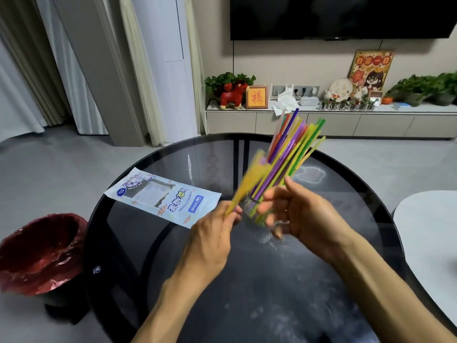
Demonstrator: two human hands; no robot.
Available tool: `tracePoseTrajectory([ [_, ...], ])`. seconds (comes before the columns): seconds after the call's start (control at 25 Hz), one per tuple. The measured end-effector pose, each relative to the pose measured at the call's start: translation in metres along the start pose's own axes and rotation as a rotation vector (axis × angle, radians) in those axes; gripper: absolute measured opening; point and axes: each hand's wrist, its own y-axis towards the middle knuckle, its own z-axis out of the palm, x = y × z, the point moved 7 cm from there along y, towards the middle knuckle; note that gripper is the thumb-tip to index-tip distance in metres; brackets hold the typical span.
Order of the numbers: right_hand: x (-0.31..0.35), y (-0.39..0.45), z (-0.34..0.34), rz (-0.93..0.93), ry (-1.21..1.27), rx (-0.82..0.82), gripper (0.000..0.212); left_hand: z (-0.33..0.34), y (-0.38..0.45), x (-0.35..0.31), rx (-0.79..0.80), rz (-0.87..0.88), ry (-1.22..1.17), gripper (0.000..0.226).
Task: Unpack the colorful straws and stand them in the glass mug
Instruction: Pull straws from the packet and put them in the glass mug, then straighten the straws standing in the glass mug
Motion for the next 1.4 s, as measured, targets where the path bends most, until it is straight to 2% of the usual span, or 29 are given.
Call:
tracePoseTrajectory([
  [0.04,0.01,0.001,-0.006,-0.136,-0.045,-0.069,0.032,-0.002,0.003,0.0,-0.021,-0.045,-0.177,0.019],
  [0.12,0.022,-0.002,0.002,-0.331,-0.147,-0.054,0.034,0.005,0.005,0.004,0.031,-0.099,-0.384,0.017],
  [0.2,0.017,0.0,0.017,-0.398,-0.281,0.045,0.037,0.025,-0.003,0.015,0.235,-0.187,-0.33,0.015],
  [0.32,0.003,0.005,0.026,-0.444,-0.512,0.053,0.021,0.046,-0.019,0.029,0.486,-0.244,-0.212,0.017],
  [0.52,-0.006,0.009,0.034,-0.45,-0.59,0.045,0.006,0.046,-0.021,0.023,0.636,-0.251,-0.242,0.022],
  [0.68,-0.013,0.012,0.034,-0.41,-0.618,0.099,0.027,0.049,-0.024,0.025,0.72,-0.274,-0.286,0.024],
  [0.76,-0.015,0.012,0.033,-0.396,-0.618,0.115,0.023,0.049,-0.025,0.029,0.747,-0.278,-0.265,0.023],
  [0.84,-0.014,0.013,0.029,-0.417,-0.614,0.064,0.016,0.05,-0.026,0.034,0.741,-0.316,-0.25,0.022],
  [0.92,-0.015,0.016,0.023,-0.438,-0.569,-0.009,0.014,0.048,-0.022,0.04,0.662,-0.316,-0.156,0.021],
  [1.04,0.005,0.019,0.001,-0.505,-0.461,-0.242,0.009,0.033,-0.011,0.047,0.415,-0.307,-0.168,0.021],
  [1.16,0.05,0.016,-0.04,-0.617,-0.132,-0.51,0.013,0.015,-0.003,0.049,0.216,-0.336,-0.199,0.02],
  [1.24,0.069,0.017,-0.06,-0.667,-0.032,-0.577,0.015,0.015,-0.005,0.049,0.203,-0.346,-0.175,0.019],
  [1.4,0.046,0.033,-0.068,-0.586,-0.19,-0.658,0.016,0.018,-0.006,0.051,0.225,-0.348,-0.133,0.018],
])
